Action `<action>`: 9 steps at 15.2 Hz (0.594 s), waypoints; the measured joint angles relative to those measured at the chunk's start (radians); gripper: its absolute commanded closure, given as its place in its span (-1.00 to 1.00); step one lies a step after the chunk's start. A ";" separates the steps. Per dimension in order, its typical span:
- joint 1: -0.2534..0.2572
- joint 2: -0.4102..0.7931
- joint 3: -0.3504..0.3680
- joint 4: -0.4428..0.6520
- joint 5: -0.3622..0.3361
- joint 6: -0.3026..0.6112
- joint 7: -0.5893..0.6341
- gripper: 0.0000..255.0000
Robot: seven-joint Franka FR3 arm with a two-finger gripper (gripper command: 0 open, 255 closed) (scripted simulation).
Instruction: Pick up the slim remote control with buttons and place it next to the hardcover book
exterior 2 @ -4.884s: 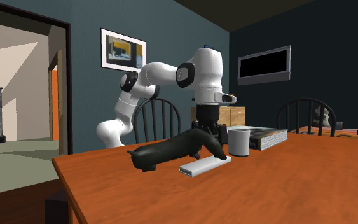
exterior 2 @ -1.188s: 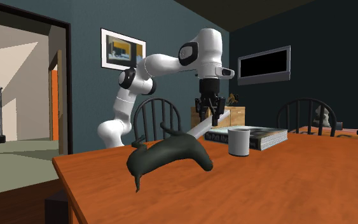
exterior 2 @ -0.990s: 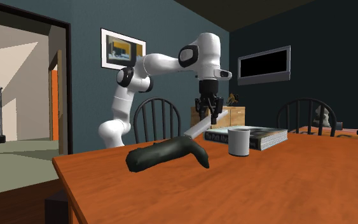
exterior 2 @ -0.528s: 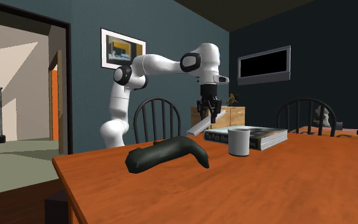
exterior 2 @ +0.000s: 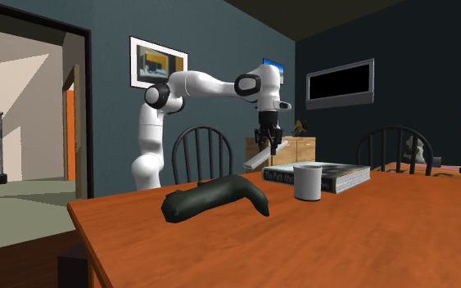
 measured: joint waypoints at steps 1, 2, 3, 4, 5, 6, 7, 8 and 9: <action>0.012 -0.002 0.011 -0.006 -0.001 0.004 0.022 1.00; 0.025 -0.011 0.022 -0.017 -0.004 0.008 0.047 1.00; 0.037 -0.020 0.033 -0.034 -0.008 0.018 0.071 1.00; 0.048 -0.015 0.044 -0.024 -0.006 0.012 0.093 1.00; 0.066 -0.029 0.061 -0.037 -0.011 0.013 0.127 1.00; 0.078 -0.024 0.072 -0.035 -0.009 0.017 0.151 1.00; 0.090 -0.016 0.083 -0.025 -0.006 0.013 0.173 1.00; 0.101 -0.015 0.094 -0.026 -0.006 0.016 0.196 1.00; 0.112 -0.013 0.105 -0.011 -0.005 0.004 0.218 1.00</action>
